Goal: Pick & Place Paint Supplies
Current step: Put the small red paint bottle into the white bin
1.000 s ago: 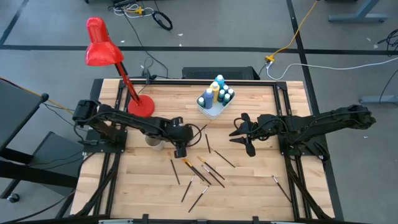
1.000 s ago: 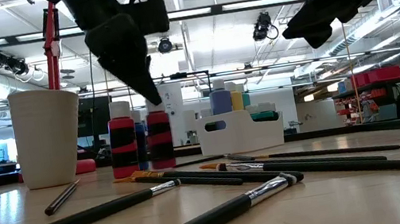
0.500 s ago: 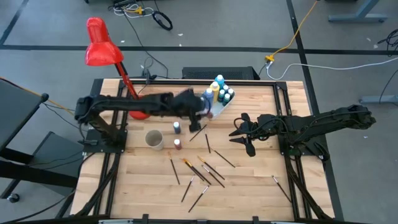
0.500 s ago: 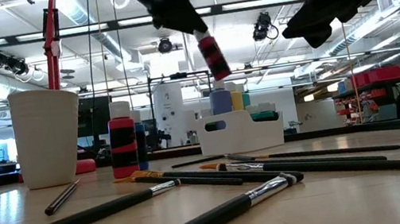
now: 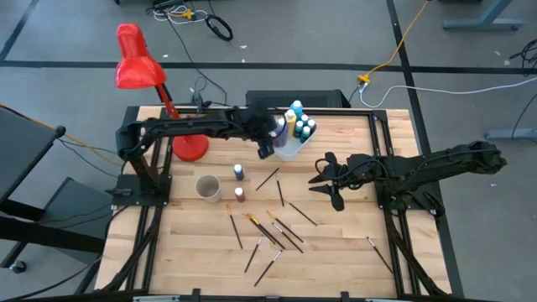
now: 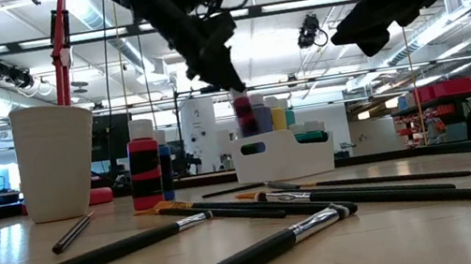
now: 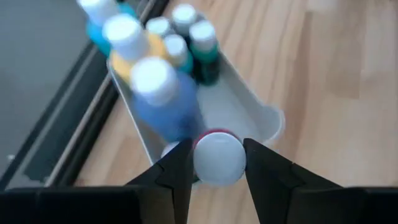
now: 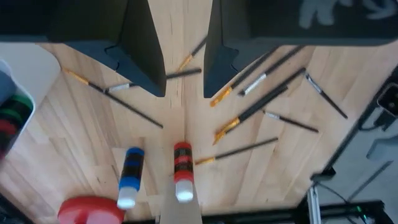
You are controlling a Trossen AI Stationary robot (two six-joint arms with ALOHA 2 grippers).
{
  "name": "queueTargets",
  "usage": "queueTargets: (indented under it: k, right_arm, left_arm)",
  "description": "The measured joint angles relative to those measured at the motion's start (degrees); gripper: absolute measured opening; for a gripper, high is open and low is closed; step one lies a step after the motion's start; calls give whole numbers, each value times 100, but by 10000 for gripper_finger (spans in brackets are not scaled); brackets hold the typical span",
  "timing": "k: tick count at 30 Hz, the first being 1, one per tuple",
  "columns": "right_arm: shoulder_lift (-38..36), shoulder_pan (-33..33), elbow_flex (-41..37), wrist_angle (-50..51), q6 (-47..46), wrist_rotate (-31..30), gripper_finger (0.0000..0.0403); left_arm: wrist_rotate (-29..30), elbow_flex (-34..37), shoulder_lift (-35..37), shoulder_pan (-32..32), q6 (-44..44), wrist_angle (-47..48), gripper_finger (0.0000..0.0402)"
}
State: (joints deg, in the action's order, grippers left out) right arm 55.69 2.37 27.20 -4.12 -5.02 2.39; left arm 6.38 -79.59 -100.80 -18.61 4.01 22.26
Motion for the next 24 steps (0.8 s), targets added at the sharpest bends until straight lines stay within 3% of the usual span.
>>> queueTargets:
  k: [17, 24]
  right_arm:
    - [291, -4, -10, -142, 123, 0, 111]
    - [319, -4, -10, -147, 131, 0, 111]
  left_arm:
    - [-46, -1, -826, -112, 97, -321, 134]
    - [-1, -3, -822, -138, 316, -391, 163]
